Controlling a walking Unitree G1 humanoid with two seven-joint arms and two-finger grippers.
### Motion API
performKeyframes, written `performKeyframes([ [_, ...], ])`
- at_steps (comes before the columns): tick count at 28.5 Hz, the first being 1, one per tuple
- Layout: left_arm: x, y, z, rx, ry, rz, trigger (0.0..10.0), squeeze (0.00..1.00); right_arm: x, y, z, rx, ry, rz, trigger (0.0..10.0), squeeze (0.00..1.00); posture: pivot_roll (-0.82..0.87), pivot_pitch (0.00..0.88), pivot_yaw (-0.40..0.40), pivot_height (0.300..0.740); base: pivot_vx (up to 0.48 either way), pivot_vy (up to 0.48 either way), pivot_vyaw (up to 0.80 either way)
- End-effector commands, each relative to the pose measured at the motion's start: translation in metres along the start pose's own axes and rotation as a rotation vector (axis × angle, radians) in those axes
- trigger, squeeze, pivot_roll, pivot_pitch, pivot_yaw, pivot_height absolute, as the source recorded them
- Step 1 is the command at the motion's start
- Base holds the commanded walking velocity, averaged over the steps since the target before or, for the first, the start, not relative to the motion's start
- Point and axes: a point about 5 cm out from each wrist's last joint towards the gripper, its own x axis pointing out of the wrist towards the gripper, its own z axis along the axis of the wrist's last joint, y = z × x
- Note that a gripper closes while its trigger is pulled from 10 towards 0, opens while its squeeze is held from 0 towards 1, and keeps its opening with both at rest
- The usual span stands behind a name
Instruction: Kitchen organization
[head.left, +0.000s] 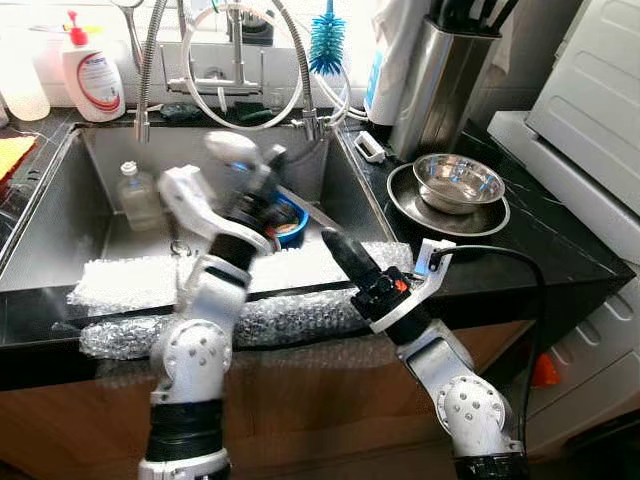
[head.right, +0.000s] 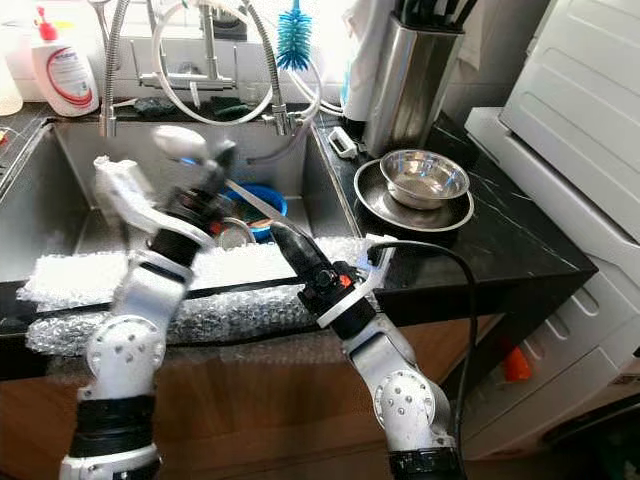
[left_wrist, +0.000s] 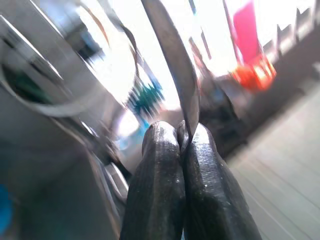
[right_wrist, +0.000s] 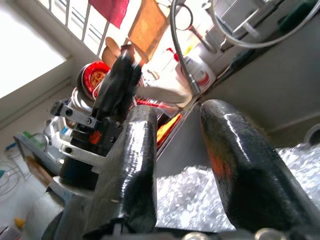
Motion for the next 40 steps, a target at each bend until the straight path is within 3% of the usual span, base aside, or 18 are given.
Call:
performKeyframes([
  [1, 0.005, -0.005, 0.008, 0.01, -0.057, 0.015, 0.0, 0.0, 0.005, 0.001, 0.0, -0.004, -0.018, -0.009, 10.0, 0.0, 0.02, 0.0, -0.112, 0.74, 0.0, 0.0, 0.0],
  [3, 0.009, -0.004, 0.02, 0.056, -0.124, 0.052, 0.0, 0.0, 0.006, 0.0, 0.0, -0.035, -0.006, -0.025, 10.0, 0.0, 0.02, 0.0, -0.112, 0.74, 0.0, 0.0, 0.0],
  [4, 0.011, -0.004, 0.026, 0.143, -0.155, 0.069, 0.0, 0.0, 0.007, 0.0, 0.0, -0.07, 0.001, -0.04, 10.0, 0.0, 0.02, 0.0, -0.109, 0.74, 0.0, 0.0, 0.0],
  [5, 0.013, -0.006, 0.032, 0.329, -0.184, 0.073, 9.2, 0.0, 0.01, -0.005, 0.001, -0.175, 0.019, -0.118, 10.0, 0.0, 0.02, 0.0, -0.11, 0.74, 0.0, 0.0, 0.0],
  [6, 0.013, -0.006, 0.032, 0.329, -0.184, 0.073, 9.2, 0.0, 0.01, -0.005, 0.001, -0.175, 0.019, -0.118, 10.0, 0.0, 0.02, 0.0, -0.11, 0.74, 0.0, 0.0, 0.0],
  [7, 0.014, -0.007, 0.033, 0.383, -0.191, 0.074, 9.2, 0.0, 0.011, -0.007, 0.002, -0.217, 0.027, -0.149, 10.0, 0.0, 0.02, 0.0, -0.11, 0.74, 0.0, 0.0, 0.0],
  [8, 0.014, -0.005, 0.03, 0.48, -0.187, 0.086, 10.0, 0.0, 0.013, -0.011, 0.012, -0.356, -0.004, -0.251, 10.0, 0.0, 0.02, 0.0, -0.105, 0.74, 0.0, 0.0, 0.0],
  [9, 0.014, -0.005, 0.03, 0.48, -0.187, 0.086, 10.0, 0.0, 0.013, -0.011, 0.012, -0.356, -0.004, -0.251, 10.0, 0.0, 0.02, 0.0, -0.105, 0.74, 0.0, 0.0, 0.0],
  [10, 0.013, -0.001, 0.023, 0.601, -0.162, 0.09, 10.0, 0.0, 0.014, -0.011, 0.025, -0.548, -0.042, -0.321, 10.0, 0.0, 0.02, 0.0, -0.105, 0.74, 0.0, 0.0, 0.0],
  [11, 0.012, 0.001, 0.021, 0.639, -0.152, 0.089, 10.0, 0.0, 0.014, -0.011, 0.028, -0.596, -0.053, -0.335, 10.0, 0.0, 0.02, 0.0, -0.102, 0.74, 0.0, 0.0, 0.0],
  [14, 0.011, 0.001, 0.003, 0.895, -0.072, 0.005, 10.0, 0.0, 0.01, -0.011, 0.044, -0.788, -0.109, -0.438, 10.0, 0.0, 0.02, 0.0, -0.101, 0.74, 0.0, 0.0, 0.0],
  [16, 0.008, 0.009, -0.014, 0.964, -0.024, -0.008, 10.0, 0.0, 0.006, -0.008, 0.054, -0.915, -0.161, -0.474, 10.0, 0.0, 0.01, 0.0, -0.097, 0.74, 0.0, 0.0, 0.0],
  [19, 0.006, 0.013, -0.02, 0.984, -0.007, 0.004, 10.0, 0.0, 0.002, -0.009, 0.057, -0.911, -0.192, -0.501, 10.0, 0.0, 0.0, 0.0, -0.097, 0.74, 0.0, 0.0, 0.0],
  [23, 0.001, 0.021, -0.025, 1.06, 0.011, 0.016, 10.0, 0.0, -0.004, -0.008, 0.054, -1.033, -0.186, -0.499, 10.0, 0.0, 0.01, 0.0, -0.095, 0.74, 0.0, 0.0, 0.0],
  [28, -0.003, 0.036, -0.024, 1.156, 0.039, 0.049, 10.0, 0.0, -0.011, -0.014, 0.04, -1.032, -0.156, -0.525, 10.0, 0.0, 0.02, 0.0, -0.097, 0.74, 0.0, 0.0, 0.0],
  [33, -0.002, 0.052, -0.017, 1.222, 0.048, 0.128, 10.0, 0.0, -0.012, -0.013, 0.039, -1.03, -0.165, -0.537, 10.0, 0.0, 0.01, 0.0, -0.095, 0.74, 0.0, 0.0, 0.0],
  [36, 0.0, 0.071, -0.014, 1.227, 0.102, 0.244, 10.0, 0.0, -0.012, -0.013, 0.04, -1.031, -0.169, -0.541, 10.0, 0.0, 0.0, 0.0, -0.093, 0.74, 0.0, 0.0, 0.0],
  [40, 0.004, 0.076, -0.018, 1.231, 0.137, 0.266, 10.0, 0.0, -0.012, -0.014, 0.039, -1.041, -0.166, -0.545, 10.0, 0.0, 0.0, 0.0, -0.089, 0.74, 0.0, 0.0, 0.0],
])
